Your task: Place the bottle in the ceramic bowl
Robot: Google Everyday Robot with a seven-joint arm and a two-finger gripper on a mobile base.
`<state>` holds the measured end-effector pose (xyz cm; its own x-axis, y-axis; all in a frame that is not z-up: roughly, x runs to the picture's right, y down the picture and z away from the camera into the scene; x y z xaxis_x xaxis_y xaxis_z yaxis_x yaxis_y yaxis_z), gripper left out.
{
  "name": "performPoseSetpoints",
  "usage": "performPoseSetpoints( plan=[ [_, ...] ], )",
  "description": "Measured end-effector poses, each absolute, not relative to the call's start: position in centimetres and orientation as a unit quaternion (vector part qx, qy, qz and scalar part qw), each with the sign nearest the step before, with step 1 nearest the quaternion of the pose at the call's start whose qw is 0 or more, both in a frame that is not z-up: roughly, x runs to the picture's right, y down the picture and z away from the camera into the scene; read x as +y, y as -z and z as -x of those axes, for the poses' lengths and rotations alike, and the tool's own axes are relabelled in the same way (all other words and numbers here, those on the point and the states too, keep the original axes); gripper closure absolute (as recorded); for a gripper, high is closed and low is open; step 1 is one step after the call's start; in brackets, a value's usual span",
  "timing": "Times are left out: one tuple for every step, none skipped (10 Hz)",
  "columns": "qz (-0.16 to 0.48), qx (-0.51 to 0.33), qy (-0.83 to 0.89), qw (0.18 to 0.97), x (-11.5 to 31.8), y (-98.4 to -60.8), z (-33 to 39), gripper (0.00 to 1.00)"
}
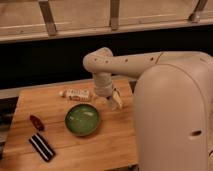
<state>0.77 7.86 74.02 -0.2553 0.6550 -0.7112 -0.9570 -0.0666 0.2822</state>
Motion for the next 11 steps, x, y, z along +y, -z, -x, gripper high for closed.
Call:
performPoseSetpoints(
  plan=[
    [0.208,0.348,-0.675,0.616,6.9,-74.4,0.0,0.20],
    [0.216,0.329,-0.640,0.660,6.0,-74.7,1.5,0.20],
    [0.226,0.309,-0.597,0.705,5.2,-74.9,3.7,0.20],
    [0.235,0.288,-0.560,0.741,4.4,-74.9,5.9,0.20],
    [0.238,0.274,-0.531,0.766,3.7,-74.9,7.2,0.20],
    [0.242,0.265,-0.514,0.779,3.5,-74.9,8.2,0.20],
    [0.243,0.262,-0.508,0.784,3.4,-74.9,8.5,0.20],
    [0.243,0.262,-0.508,0.784,3.4,-74.9,8.4,0.20],
    [0.242,0.262,-0.507,0.785,3.4,-74.9,8.2,0.20],
    [0.238,0.259,-0.505,0.789,3.3,-74.8,8.1,0.20],
    [0.226,0.240,-0.498,0.802,2.8,-74.6,8.4,0.20]
  ],
)
